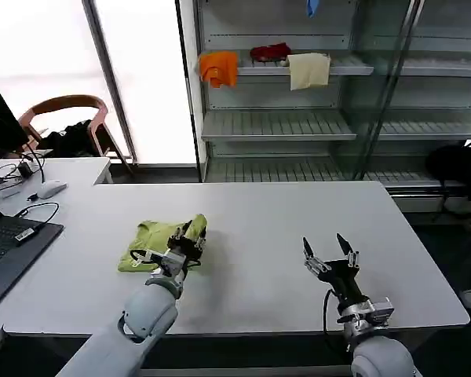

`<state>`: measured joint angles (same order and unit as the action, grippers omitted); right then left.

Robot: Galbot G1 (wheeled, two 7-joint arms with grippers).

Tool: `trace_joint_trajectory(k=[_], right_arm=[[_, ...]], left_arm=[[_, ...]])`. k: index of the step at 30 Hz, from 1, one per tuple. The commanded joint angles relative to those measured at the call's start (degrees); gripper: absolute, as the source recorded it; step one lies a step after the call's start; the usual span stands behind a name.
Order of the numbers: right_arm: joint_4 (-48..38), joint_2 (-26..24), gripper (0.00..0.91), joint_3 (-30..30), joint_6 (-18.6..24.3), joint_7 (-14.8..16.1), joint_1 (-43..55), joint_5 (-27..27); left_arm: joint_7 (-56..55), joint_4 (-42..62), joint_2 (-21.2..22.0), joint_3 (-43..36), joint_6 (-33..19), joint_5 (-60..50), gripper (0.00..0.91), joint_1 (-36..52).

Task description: Fold and organize the clothes.

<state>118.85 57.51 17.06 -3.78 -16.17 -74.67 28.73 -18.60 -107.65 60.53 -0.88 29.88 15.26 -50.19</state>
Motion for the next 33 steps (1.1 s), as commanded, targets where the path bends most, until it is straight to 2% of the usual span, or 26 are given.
trace_joint_trajectory(k=[1,3,8,12,14,18,23,33], right_arm=[[-1.0,0.3,0.907,-1.3,-3.3,1.8,3.3,1.3],[-2.4,1.1,0.907,-2.5,-7.7,3.8,6.2,3.9],[-7.1,4.8,0.907,-6.3,-13.0,5.4,14.5,5.5],[-12.0,8.9,0.907,-12.8,-18.6,4.0,24.6,9.7],[-14.9,11.0,0.907,-16.6,-20.9,2.8,28.3,10.8],[-20.7,15.3,0.907,-21.5,-23.8,1.4,32.3,12.8],[-24.5,19.1,0.907,-22.9,-28.1,1.5,35.0,17.5],[-30.7,22.7,0.907,-26.7,-26.7,3.8,36.9,12.2]], left_arm=[[-10.5,-5.3,0.4,0.2,-2.7,-6.1,0.907,1.5],[-10.2,-6.5,-1.3,4.6,-3.8,-5.8,0.907,-1.0],[-5.6,-11.7,-6.8,13.4,-2.9,-2.9,0.907,-13.1],[2.9,-15.2,-7.7,25.6,-4.4,3.9,0.907,-22.3],[4.2,-16.8,-7.1,28.2,-4.0,6.9,0.907,-24.3],[5.6,-19.7,-5.7,29.5,-3.8,6.2,0.907,-25.9],[6.7,-20.4,-3.8,28.0,-3.9,3.7,0.907,-27.2],[7.0,-19.2,-2.7,26.7,-4.3,2.6,0.907,-27.1]])
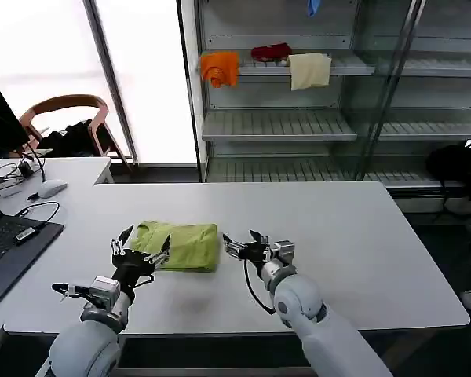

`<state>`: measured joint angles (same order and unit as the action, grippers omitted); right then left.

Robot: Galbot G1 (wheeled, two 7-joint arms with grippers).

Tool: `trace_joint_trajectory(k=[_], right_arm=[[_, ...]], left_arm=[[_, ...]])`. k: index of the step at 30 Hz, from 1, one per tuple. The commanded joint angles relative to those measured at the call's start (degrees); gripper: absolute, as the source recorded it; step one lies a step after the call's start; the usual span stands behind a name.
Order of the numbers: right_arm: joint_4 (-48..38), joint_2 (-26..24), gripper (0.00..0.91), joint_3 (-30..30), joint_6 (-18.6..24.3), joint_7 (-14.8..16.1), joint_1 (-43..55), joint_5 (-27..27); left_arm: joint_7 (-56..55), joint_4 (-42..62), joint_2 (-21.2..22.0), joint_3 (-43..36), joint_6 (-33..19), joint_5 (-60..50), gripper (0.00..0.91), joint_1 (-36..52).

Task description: Fold and organize the clothes.

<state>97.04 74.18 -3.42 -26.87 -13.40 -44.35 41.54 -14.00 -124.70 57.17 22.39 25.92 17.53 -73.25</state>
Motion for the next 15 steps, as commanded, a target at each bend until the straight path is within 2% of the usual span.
trace_joint_trajectory(k=[1,6,8,9,14,15], right_arm=[[-9.1,6.3,0.907,-6.4,-3.5,1.0,6.6,-0.7],[-10.5,6.5,0.887,-6.9,-2.9,1.5,6.2,-1.8],[-11.3,6.5,0.786,-7.4,-2.5,1.6,6.2,-2.2],[-11.6,6.5,0.705,-7.5,-2.1,1.6,6.1,-2.4],[-12.2,6.7,0.595,-7.0,-0.7,1.7,5.5,-3.5],[-12.4,6.7,0.514,-7.1,-0.2,1.7,5.4,-3.7]], left_arm=[[2.4,-2.2,0.6,3.5,-0.3,0.3,0.907,-4.1],[2.5,-1.4,0.6,3.7,-0.7,0.3,0.907,-4.3],[2.5,-0.7,0.6,3.6,-0.8,0.4,0.907,-4.0],[2.5,-0.4,0.6,3.5,-0.8,0.4,0.907,-3.9],[2.6,0.4,0.7,3.2,-0.8,0.4,0.907,-3.5],[2.6,0.6,0.8,3.1,-0.9,0.4,0.907,-3.4]])
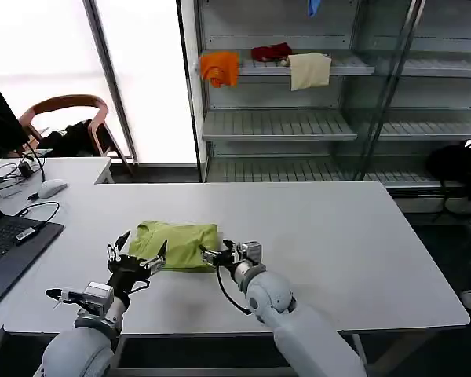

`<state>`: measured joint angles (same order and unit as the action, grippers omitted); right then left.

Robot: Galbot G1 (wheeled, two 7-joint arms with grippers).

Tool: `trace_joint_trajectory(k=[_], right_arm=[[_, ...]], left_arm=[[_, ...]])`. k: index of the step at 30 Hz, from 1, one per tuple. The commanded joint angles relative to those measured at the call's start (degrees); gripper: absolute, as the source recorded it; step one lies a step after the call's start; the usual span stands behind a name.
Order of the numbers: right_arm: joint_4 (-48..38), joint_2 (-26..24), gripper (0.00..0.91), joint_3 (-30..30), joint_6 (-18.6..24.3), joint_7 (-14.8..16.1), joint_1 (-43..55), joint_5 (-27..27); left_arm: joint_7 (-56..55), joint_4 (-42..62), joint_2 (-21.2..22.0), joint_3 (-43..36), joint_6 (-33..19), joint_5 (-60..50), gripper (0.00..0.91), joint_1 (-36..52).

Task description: Fold and organize the clothes.

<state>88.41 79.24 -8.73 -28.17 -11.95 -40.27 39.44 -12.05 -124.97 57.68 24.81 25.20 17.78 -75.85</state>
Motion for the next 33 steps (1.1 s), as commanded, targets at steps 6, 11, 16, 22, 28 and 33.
trace_joint_trajectory(k=[6,11,16,22,28,33], right_arm=[[-4.0,2.2,0.000,-2.1,4.0,-0.3,1.1,-3.0],[-3.2,1.9,0.000,-2.0,6.2,-1.2,1.0,-4.3],[2.2,-1.7,0.000,-1.1,6.5,-2.5,0.0,-4.3],[9.3,-10.1,0.000,2.9,4.8,-3.8,-3.0,-2.0],[15.0,-18.6,0.000,7.7,3.0,-3.6,-6.3,0.2],[16.6,-23.7,0.000,10.8,3.6,-3.7,-9.8,0.6]], left_arm=[[0.6,0.9,0.7,0.3,-0.2,0.0,0.907,-0.9],[0.6,0.9,0.7,0.6,-0.2,0.0,0.907,-1.2],[0.6,0.3,0.6,0.9,-0.2,0.1,0.907,-1.6],[0.6,-0.1,0.5,1.1,-0.3,0.2,0.907,-2.0],[0.6,-0.6,0.7,0.4,-0.4,0.1,0.907,-2.3],[0.7,-0.7,0.8,0.5,-0.7,-0.1,0.907,-3.0]])
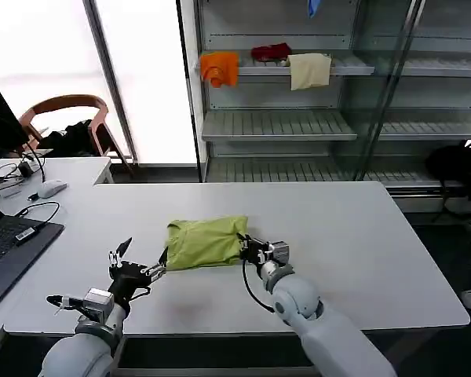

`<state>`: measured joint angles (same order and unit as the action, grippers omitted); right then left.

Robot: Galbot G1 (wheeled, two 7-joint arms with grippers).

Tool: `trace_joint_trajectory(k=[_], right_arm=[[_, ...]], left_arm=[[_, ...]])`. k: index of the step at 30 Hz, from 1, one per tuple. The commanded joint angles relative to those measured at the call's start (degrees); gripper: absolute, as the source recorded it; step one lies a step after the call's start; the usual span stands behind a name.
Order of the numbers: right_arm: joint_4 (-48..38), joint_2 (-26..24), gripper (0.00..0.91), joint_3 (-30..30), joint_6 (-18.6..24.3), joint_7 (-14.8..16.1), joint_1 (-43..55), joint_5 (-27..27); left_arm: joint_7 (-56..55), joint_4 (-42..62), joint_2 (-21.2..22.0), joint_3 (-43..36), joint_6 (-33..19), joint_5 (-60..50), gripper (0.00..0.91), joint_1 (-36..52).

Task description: Fold and organize the clothes.

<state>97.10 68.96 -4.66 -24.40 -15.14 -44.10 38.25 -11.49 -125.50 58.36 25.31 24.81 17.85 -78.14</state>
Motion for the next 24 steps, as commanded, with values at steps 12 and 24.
trace_joint_trajectory(k=[12,24], right_arm=[[2.0,-13.9,0.907,8.9,-1.4,0.4,-6.0,-6.6],[6.4,-16.3,0.907,13.7,-7.0,-0.3,-6.9,-11.5]], left_arm=[[0.2,-0.4,0.4,-1.2,-0.5,-0.5,0.907,-0.9],[0.0,-1.3,0.2,-1.0,-0.5,-0.2,0.907,-1.1]])
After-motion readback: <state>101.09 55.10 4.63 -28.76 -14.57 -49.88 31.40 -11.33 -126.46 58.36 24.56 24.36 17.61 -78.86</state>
